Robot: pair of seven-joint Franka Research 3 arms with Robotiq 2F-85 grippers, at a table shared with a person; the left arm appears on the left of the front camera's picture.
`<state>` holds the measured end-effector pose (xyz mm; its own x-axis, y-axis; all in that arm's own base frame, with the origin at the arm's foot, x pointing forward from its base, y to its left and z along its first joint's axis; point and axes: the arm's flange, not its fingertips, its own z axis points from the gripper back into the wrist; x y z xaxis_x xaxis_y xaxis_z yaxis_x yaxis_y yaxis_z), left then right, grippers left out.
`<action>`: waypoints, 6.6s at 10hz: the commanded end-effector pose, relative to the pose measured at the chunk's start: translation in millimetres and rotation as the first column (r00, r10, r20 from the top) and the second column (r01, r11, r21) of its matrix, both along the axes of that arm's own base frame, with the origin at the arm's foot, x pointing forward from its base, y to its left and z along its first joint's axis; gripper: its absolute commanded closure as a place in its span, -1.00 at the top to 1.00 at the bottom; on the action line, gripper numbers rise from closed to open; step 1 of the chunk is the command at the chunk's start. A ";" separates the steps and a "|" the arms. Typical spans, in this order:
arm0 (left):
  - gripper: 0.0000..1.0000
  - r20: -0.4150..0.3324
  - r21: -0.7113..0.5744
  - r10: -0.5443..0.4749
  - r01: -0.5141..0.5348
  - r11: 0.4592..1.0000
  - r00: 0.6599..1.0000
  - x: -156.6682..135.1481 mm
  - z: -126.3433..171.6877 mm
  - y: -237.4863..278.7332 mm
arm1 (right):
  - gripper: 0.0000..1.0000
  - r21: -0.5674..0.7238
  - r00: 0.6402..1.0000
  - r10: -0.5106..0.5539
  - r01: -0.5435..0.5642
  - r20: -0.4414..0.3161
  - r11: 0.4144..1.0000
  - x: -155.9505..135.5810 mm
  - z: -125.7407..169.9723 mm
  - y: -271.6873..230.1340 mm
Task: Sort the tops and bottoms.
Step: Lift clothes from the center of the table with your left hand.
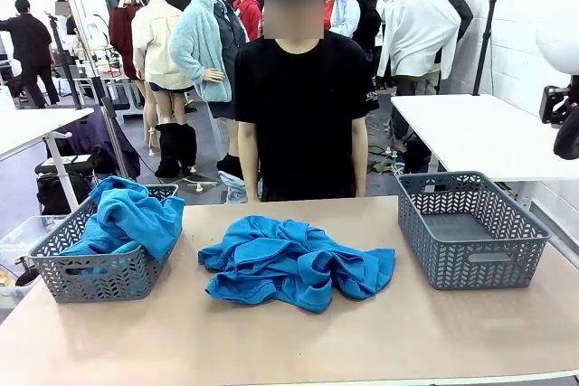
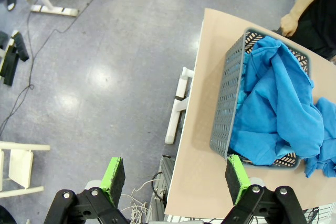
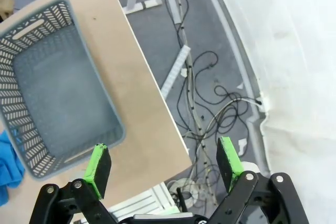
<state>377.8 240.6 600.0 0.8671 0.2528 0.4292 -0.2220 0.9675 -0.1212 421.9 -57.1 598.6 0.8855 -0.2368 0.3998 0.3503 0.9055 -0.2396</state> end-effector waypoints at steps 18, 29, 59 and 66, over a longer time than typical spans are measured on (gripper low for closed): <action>1.00 -0.089 0.121 -0.575 0.582 0.804 0.813 24.1 7.9 -263.9 | 1.00 0.006 1.000 -0.022 0.022 -0.007 1.000 0.1 2.4 1.3; 1.00 -0.128 0.053 -0.914 0.923 0.382 0.386 99.5 -63.2 -458.7 | 1.00 0.006 1.000 -0.022 0.022 -0.007 1.000 0.1 2.4 1.3; -1.00 -0.238 -0.033 -0.956 0.982 0.186 0.173 197.7 -230.9 -511.1 | 1.00 0.006 1.000 -0.022 0.022 -0.007 1.000 0.1 2.4 1.3; -1.00 -0.185 0.006 -0.974 0.991 0.133 0.132 169.4 -167.7 -516.1 | 1.00 0.006 1.000 -0.022 0.022 -0.007 1.000 0.1 2.4 1.3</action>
<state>563.3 -283.3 412.7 0.3956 -0.8873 0.2369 0.9177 0.3919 -0.0645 421.1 -56.7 599.3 0.8868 -0.2382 0.3960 0.3512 0.9043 -0.2425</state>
